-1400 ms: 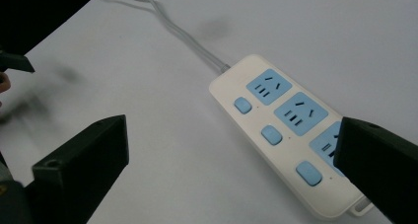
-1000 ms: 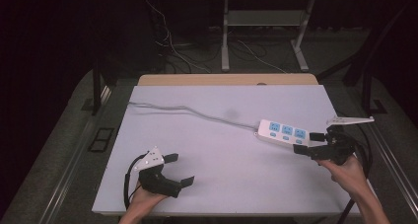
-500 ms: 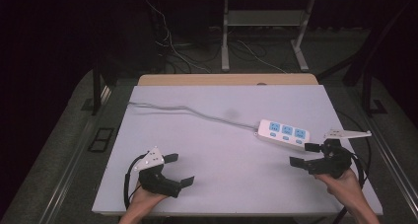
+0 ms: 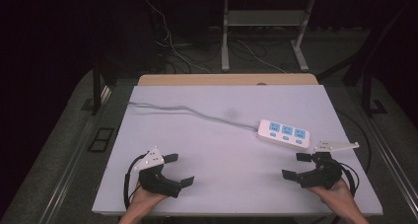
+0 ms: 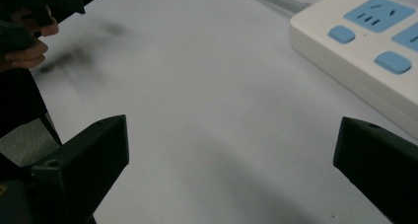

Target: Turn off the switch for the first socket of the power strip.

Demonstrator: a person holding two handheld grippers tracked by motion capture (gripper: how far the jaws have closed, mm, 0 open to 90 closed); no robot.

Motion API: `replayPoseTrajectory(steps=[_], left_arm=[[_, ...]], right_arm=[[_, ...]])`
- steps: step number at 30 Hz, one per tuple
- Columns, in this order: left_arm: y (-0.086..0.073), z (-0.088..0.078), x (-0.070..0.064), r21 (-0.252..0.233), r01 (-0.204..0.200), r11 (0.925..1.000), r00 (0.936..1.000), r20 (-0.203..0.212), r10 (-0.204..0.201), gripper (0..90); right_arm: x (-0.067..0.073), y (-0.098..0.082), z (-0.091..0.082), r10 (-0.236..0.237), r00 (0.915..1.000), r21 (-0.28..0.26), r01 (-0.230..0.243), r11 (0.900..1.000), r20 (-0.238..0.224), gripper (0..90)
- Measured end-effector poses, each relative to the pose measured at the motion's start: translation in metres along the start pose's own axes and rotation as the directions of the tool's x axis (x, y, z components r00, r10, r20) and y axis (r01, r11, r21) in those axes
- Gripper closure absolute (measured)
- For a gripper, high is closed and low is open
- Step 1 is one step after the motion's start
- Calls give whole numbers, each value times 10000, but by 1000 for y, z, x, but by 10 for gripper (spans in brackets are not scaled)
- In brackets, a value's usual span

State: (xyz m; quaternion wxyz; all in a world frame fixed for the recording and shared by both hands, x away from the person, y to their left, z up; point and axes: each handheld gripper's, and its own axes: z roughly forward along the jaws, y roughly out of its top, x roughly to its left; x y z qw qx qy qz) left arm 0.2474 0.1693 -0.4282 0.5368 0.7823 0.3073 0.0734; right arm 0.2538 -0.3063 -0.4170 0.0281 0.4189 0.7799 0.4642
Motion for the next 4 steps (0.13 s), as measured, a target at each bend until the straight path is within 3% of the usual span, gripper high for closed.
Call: replayPoseTrajectory(steps=[4], left_arm=[[0, 0, 0, 31, -10, 10000, 10000, -4, 10, 0]], right_arm=[[-2, -8, 4, 86, 10000, 36, -86, 10000, -20, 2]])
